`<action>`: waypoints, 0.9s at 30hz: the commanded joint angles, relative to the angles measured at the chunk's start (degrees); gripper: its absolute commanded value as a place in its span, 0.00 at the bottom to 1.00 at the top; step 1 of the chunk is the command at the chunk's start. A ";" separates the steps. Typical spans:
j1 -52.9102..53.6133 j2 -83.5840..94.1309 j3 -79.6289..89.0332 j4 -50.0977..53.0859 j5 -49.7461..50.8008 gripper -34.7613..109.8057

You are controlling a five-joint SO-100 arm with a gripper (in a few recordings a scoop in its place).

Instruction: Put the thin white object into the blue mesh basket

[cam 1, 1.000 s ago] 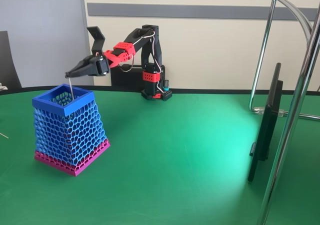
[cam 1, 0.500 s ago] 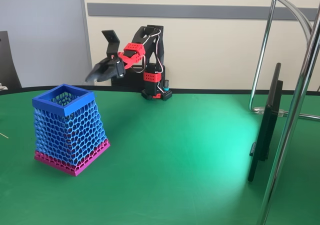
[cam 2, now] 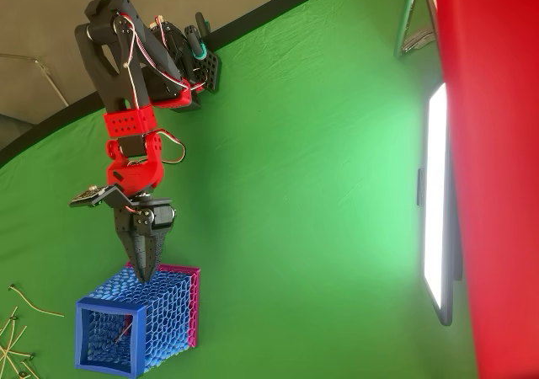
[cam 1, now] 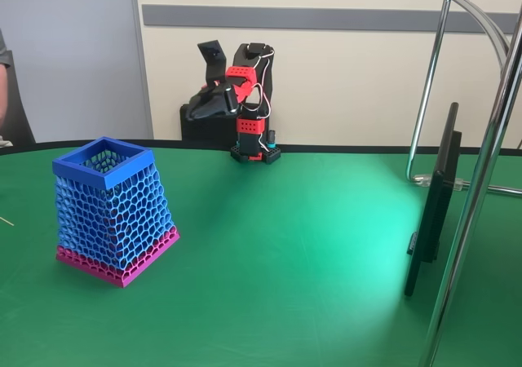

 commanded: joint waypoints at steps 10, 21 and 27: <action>-8.44 24.26 23.55 -0.97 22.50 0.24; -10.81 37.53 27.77 14.06 56.43 0.24; -14.06 46.05 28.48 30.59 68.29 0.24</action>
